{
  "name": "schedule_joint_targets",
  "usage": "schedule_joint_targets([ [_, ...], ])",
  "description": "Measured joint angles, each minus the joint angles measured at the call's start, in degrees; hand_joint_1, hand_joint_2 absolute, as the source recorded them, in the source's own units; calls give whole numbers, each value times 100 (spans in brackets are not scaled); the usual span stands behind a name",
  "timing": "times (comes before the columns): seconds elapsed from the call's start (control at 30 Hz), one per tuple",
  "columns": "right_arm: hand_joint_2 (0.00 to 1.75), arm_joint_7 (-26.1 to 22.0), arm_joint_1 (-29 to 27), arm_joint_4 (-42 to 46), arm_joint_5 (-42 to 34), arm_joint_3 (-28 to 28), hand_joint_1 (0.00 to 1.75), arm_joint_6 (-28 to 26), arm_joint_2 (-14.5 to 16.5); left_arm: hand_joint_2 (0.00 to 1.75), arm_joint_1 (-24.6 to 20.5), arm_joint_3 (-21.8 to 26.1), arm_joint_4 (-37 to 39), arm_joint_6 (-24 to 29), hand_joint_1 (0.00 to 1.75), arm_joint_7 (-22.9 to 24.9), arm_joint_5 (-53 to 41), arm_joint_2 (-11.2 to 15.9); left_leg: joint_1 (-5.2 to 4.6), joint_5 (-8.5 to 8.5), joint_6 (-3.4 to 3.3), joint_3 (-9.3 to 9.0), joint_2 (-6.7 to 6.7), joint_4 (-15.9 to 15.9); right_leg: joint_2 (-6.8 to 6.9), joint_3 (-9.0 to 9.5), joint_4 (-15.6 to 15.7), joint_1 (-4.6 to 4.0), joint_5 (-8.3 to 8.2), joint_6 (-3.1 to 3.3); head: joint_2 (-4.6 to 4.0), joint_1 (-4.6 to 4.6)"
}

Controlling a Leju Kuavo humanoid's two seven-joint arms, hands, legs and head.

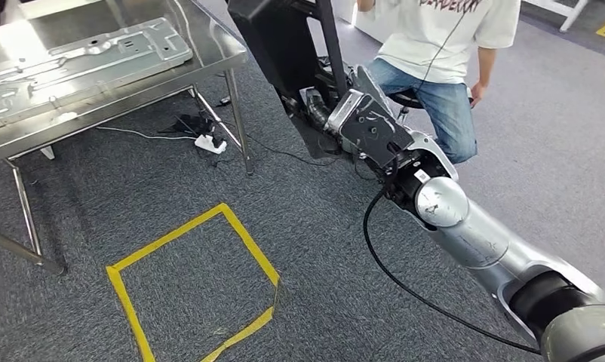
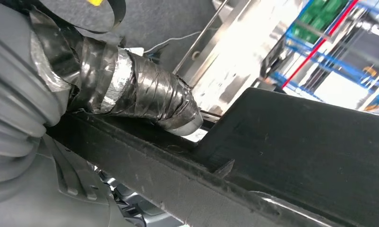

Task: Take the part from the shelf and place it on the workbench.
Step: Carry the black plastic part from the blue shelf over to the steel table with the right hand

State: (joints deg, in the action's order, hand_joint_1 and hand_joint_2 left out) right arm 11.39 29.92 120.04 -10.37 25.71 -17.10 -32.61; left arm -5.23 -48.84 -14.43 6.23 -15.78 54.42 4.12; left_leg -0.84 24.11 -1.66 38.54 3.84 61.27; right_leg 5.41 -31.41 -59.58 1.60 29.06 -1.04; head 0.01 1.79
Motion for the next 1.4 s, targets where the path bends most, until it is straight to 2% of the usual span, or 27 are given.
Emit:
schedule_joint_targets([
  [0.03,175,5,3,5,5,-6,175,5,-10,175,-10,-3,0,11,0,0,0,3,-36,15,-30,-51,61,-111,65,22,13,-20,20,-29,0,2],
  [0.1,175,19,14,11,17,-15,175,11,-25,175,-9,-12,0,42,0,-2,2,8,-46,39,-81,-65,-54,-149,210,80,63,-51,51,-87,1,7],
  [0.13,175,31,22,13,22,-16,175,12,-31,175,4,-16,0,56,0,-5,6,9,-29,35,-107,-91,-136,-190,195,109,63,-45,82,-121,1,13],
  [0.2,175,54,48,23,34,-27,175,12,-54,175,17,-20,0,69,0,-13,13,10,15,18,-167,-162,-283,-271,-72,22,-191,-27,263,-159,0,22],
  [0.27,175,85,68,28,44,-40,175,13,-82,175,4,-26,0,76,0,-17,15,10,32,20,-215,-195,-429,-293,-414,-347,-881,-24,564,-160,1,29],
  [0.3,175,103,68,27,47,-45,175,14,-90,175,-6,-29,0,79,0,-18,15,10,31,27,-230,-200,-516,-287,-487,-566,-1229,-29,658,-161,1,34],
  [0.33,175,122,62,26,49,-46,175,14,-95,175,-11,-33,0,81,0,-18,17,11,30,38,-238,-207,-605,-276,-521,-726,-1436,-30,656,-165,1,34],
  [0.37,175,142,56,25,54,-47,175,13,-102,175,-13,-36,0,82,0,-19,21,11,30,54,-242,-215,-677,-260,-533,-791,-1435,-27,540,-168,1,35],
  [0.4,175,162,54,24,62,-48,175,9,-111,175,-10,-37,0,83,0,-19,25,11,33,75,-239,-227,-749,-238,-537,-748,-1214,-21,321,-170,1,35],
  [0.47,175,251,60,22,109,-53,175,-13,-140,175,7,-37,0,77,0,-19,42,10,31,134,-209,-237,-855,-175,-586,-518,-516,-10,-97,-168,1,36],
  [0.53,175,416,71,17,202,-66,175,-51,-173,175,22,-37,0,62,0,-14,78,10,27,166,-154,-200,-934,-118,-665,-374,-117,-12,-220,-133,1,33],
  [0.6,175,757,89,-3,478,-79,175,-52,-233,175,33,-38,2,45,0,-11,138,19,25,160,-97,-171,-975,-126,-685,-344,-62,-16,-201,-71,1,33],
  [0.63,175,993,114,-15,717,-81,175,6,-274,175,42,-37,3,38,0,-14,170,23,20,169,-68,-167,-940,-129,-674,-328,-37,-4,-209,-43,1,36],
  [0.7,175,1515,184,-37,1344,-83,175,213,-377,175,39,-36,4,18,0,-30,220,30,10,295,8,-72,-741,87,-644,-274,6,34,-212,24,1,25],
  [0.77,175,1903,248,-43,1941,-82,175,444,-473,175,12,-36,4,3,0,-49,232,27,50,565,83,256,-514,728,-601,-231,16,29,-188,73,1,11],
  [0.8,175,2050,269,-44,2215,-82,175,543,-516,175,2,-36,4,0,0,-56,230,27,77,686,108,466,-467,1101,-578,-216,15,26,-172,88,1,11],
  [0.83,175,2183,281,-44,2474,-82,175,631,-557,175,1,-36,4,1,0,-63,228,27,99,731,127,631,-442,1368,-556,-194,14,26,-154,89,1,10],
  [0.87,175,2281,288,-44,2672,-82,175,692,-595,175,6,-36,4,1,0,-68,226,27,116,680,140,708,-431,1452,-537,-170,14,29,-134,85,1,10],
  [0.9,175,2354,297,-44,2818,-82,175,735,-634,175,10,-36,4,2,0,-72,225,30,129,514,146,657,-423,1293,-521,-135,14,33,-108,73,1,10],
  [0.93,175,2404,313,-43,2905,-82,175,764,-671,175,12,-36,4,2,0,-75,225,34,138,281,140,499,-415,937,-508,-92,14,37,-78,57,1,10],
  [1.0,175,2473,356,-42,3022,-82,175,829,-729,175,7,-36,4,2,0,-81,225,46,125,-4,107,119,-395,183,-484,-28,21,34,-19,10,0,11],
  [1.07,175,2535,380,-39,3119,-82,175,912,-774,175,-5,-36,4,1,0,-90,225,55,87,18,60,-33,-397,-105,-469,-12,49,17,8,-54,0,12],
  [1.2,175,2664,398,-19,3500,-81,175,1212,-864,175,6,-37,4,-23,0,-126,215,57,89,48,-69,-161,-439,-265,-462,28,52,26,89,-173,-1,20],
  [1.27,175,2744,411,-4,3844,-80,175,1456,-905,175,6,-38,4,-36,0,-140,205,57,98,70,-142,-272,-449,-344,-496,-243,-502,23,323,-171,-1,27],
  [1.33,175,2791,405,3,4074,-72,175,1660,-927,175,3,-38,4,-41,0,-142,202,58,83,126,-191,-341,-459,-349,-526,-729,-1271,7,532,-165,1,27],
  [1.37,175,2798,397,5,4133,-64,175,1763,-931,175,4,-38,4,-43,0,-142,197,58,75,160,-197,-373,-469,-341,-532,-893,-1448,4,498,-169,1,26],
  [1.4,175,2800,397,7,4181,-54,175,1898,-935,175,4,-39,4,-46,0,-142,193,58,70,199,-196,-409,-480,-325,-533,-958,-1413,5,350,-173,1,26],
])
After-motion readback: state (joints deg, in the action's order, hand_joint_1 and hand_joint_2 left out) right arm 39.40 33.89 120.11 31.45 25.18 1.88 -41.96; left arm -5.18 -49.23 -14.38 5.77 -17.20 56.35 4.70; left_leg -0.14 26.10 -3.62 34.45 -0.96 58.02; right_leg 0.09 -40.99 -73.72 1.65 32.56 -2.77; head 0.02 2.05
